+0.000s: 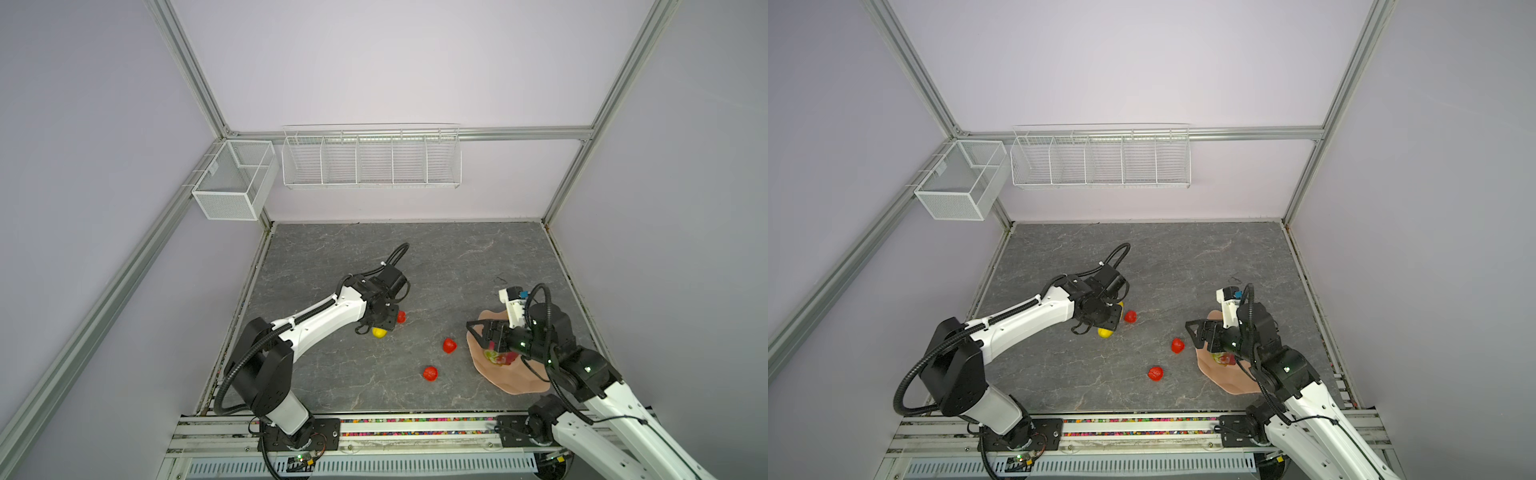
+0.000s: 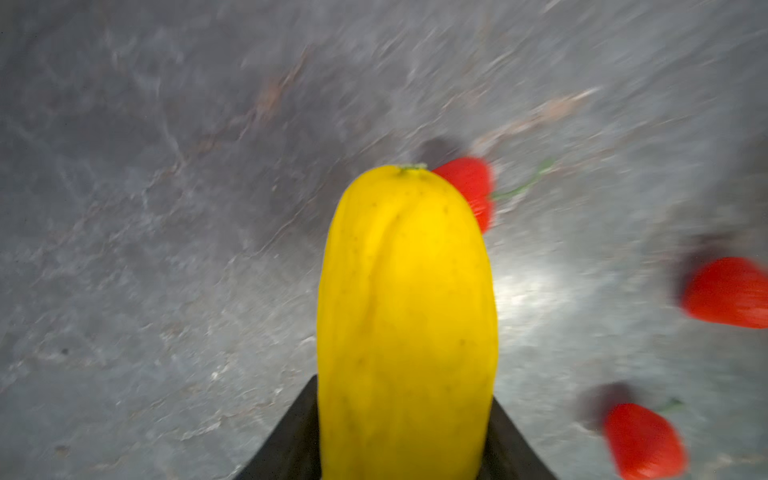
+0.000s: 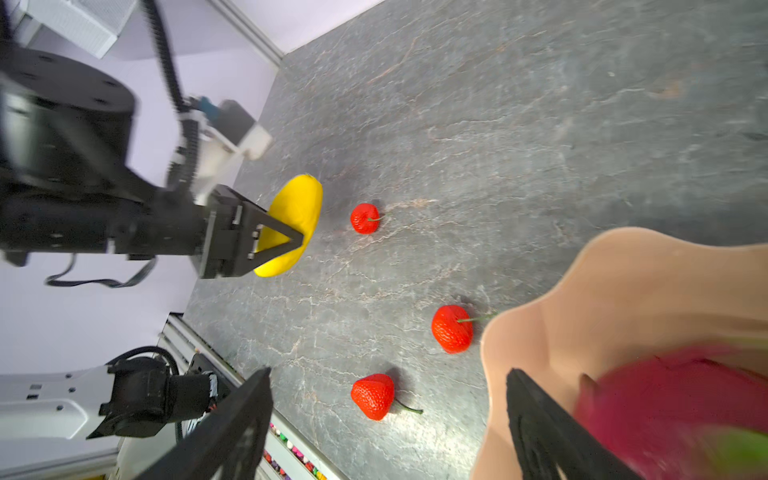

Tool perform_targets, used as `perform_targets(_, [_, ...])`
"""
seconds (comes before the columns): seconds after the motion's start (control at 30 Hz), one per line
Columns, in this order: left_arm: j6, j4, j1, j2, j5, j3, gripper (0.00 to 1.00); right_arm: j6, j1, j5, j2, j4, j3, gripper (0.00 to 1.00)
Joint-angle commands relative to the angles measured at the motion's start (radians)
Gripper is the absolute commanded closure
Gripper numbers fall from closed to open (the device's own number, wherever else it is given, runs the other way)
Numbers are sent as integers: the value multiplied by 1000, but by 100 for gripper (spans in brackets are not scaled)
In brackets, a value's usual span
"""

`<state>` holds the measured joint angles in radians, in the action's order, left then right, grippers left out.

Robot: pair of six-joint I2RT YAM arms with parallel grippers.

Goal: Place and organize the fake fruits in the fruit bowl
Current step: 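Carry the yellow fruit into the bowl beside the dragon fruit and release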

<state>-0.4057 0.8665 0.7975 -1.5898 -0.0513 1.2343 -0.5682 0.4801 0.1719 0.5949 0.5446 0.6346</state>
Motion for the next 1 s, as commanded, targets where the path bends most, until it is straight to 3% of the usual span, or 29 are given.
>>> perform_targets(0.0, [32, -135, 64, -7, 193, 73, 50, -11, -58, -4, -78, 132, -18, 11])
perform_targets(0.17, [96, -197, 176, -214, 342, 317, 51, -45, -120, -5, -190, 290, -10, 11])
perform_targets(0.3, [181, -97, 263, -422, 370, 593, 51, -88, -123, -7, -272, 350, -6, 11])
perform_targets(0.47, [189, 23, 301, -640, 351, 861, 52, -118, -123, -46, -338, 447, 11, 11])
perform_targets(0.67, [194, 50, 311, -743, 325, 941, 52, -132, -123, -52, -347, 437, 15, 11])
perform_targets(0.97, [198, 66, 325, -782, 294, 943, 49, -119, -124, -34, -314, 378, 7, 11])
